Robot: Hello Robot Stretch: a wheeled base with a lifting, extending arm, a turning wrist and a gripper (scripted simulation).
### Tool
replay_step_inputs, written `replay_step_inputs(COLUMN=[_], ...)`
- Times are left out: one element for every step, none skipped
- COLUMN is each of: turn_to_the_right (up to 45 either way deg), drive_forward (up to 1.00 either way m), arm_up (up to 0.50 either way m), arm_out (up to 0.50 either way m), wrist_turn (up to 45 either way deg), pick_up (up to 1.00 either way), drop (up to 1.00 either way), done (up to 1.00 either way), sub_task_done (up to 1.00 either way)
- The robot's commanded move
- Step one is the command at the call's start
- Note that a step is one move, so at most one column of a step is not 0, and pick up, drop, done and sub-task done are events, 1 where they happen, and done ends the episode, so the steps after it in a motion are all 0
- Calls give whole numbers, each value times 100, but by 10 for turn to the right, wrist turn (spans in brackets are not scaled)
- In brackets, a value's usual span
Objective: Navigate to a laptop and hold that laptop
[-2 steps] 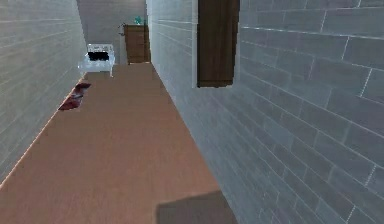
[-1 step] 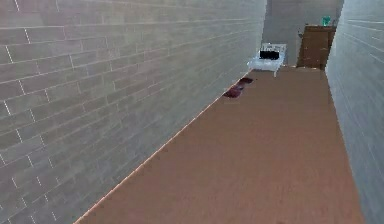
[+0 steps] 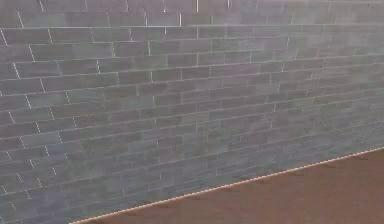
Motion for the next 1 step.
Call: replay_step_inputs(turn_to_the_right=[-150], drive_forward=[0], arm_up=[0], arm_out=[0], wrist_turn=[0], pick_up=[0], drop=[0], done=[0], sub_task_done=[0])
